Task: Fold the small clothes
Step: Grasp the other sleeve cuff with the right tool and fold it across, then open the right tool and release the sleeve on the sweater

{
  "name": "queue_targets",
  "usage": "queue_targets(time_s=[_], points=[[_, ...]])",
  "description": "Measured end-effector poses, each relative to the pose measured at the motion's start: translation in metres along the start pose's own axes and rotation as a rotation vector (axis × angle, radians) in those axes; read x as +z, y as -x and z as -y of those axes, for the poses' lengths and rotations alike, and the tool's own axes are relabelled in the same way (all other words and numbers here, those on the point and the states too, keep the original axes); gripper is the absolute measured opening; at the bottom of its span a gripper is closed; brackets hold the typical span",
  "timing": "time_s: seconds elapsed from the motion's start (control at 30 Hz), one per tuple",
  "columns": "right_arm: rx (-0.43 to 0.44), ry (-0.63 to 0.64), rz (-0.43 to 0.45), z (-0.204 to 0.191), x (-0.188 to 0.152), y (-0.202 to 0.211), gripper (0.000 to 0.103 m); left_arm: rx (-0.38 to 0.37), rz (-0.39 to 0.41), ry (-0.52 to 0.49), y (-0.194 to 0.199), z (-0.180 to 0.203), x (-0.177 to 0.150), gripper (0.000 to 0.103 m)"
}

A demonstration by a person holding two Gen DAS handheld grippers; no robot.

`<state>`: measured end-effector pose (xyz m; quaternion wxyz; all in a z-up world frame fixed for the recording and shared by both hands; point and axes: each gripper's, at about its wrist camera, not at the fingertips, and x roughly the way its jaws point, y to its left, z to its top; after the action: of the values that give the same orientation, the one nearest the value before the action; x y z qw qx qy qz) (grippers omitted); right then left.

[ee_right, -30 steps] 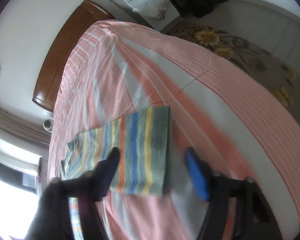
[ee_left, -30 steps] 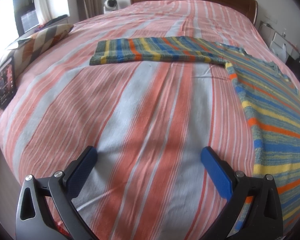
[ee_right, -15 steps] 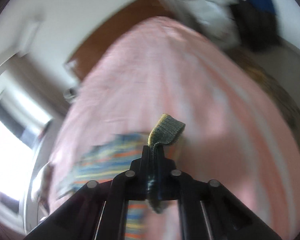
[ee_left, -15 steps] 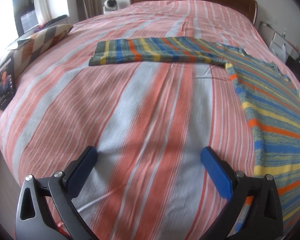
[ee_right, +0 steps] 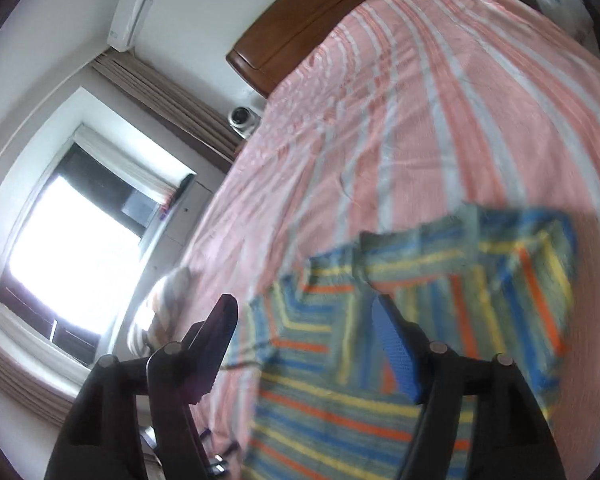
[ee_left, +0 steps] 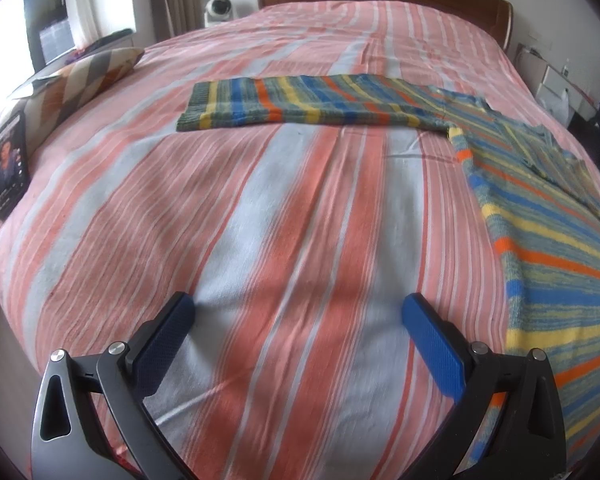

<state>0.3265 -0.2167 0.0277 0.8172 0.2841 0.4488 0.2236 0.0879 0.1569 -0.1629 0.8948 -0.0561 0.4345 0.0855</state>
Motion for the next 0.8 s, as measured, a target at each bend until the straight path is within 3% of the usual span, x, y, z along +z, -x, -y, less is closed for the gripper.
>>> queue_targets(time_s=[0.17,0.3,0.4,0.6,0.8], points=[[-0.166,0.039,0.025,0.046,-0.034,0.049,0.071,-0.001,0.001,0.0,0.0,0.0,0.0,0.103],[-0.388,0.102,0.064,0.1,-0.083,0.094,0.073,0.008,0.006,-0.005,0.0,0.001,0.0,0.103],[-0.473,0.123,0.087,0.126,-0.119,0.122,0.073,0.011,0.009,-0.004,-0.001,0.001,0.0,0.103],[-0.533,0.17,0.145,0.145,-0.163,0.161,0.074,0.017,0.015,-0.006,-0.001,0.002,-0.001,0.103],[-0.583,0.209,0.16,0.17,-0.186,0.162,0.075,0.019,0.017,-0.007,-0.001,0.002,-0.001,0.103]])
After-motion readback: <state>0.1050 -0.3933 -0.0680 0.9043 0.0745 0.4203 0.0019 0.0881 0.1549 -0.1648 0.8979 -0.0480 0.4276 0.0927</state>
